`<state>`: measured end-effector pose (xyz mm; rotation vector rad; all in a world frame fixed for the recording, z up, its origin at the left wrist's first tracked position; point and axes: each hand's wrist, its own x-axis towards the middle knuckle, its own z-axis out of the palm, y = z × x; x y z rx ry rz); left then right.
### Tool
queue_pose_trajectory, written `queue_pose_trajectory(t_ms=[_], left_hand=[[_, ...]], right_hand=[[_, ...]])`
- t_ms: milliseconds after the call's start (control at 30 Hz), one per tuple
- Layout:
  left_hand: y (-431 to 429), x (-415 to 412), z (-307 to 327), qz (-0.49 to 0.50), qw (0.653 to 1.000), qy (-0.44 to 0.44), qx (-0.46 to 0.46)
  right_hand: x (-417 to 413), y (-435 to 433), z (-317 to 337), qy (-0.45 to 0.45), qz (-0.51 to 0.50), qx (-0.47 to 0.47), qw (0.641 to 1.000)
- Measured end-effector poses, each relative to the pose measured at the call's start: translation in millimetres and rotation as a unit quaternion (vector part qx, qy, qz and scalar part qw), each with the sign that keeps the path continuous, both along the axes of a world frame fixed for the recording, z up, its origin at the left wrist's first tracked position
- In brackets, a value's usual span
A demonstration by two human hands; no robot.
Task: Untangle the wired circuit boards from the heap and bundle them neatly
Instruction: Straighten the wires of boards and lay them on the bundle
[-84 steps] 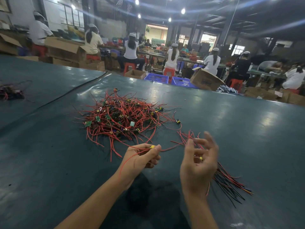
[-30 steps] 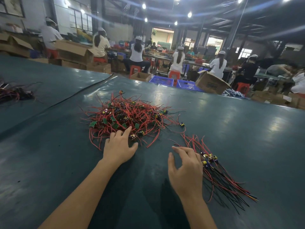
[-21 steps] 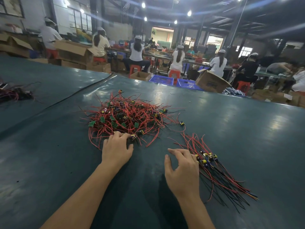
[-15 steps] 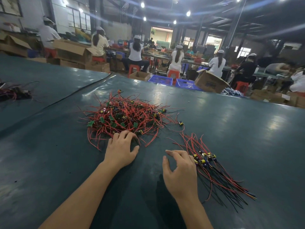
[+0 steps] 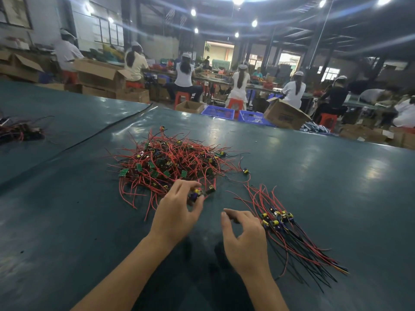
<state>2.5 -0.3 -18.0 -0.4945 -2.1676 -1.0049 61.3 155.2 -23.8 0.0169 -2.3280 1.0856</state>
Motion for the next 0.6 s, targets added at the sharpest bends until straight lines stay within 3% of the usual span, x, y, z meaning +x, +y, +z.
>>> queue_pose_trajectory(t_ms=[133,267,467,600], left_hand=[[18,17,10,-0.113,0.990,0.088,-0.015],[25,26,10,-0.193,0.975,0.106,-0.043],[23,27,10,-0.244,0.967,0.080,-0.005],[29,28,9,-0.206,0.970,-0.001,0.132]], right_hand=[[2,-6,7,-0.033,0.087,-0.202,0.975],[1,-5,14,-0.034,0.133,-0.319,0.938],[-1,-2,17,-0.070,0.089,-0.390,0.914],[0,-3,19,-0.066,0.073,-0.408,0.908]])
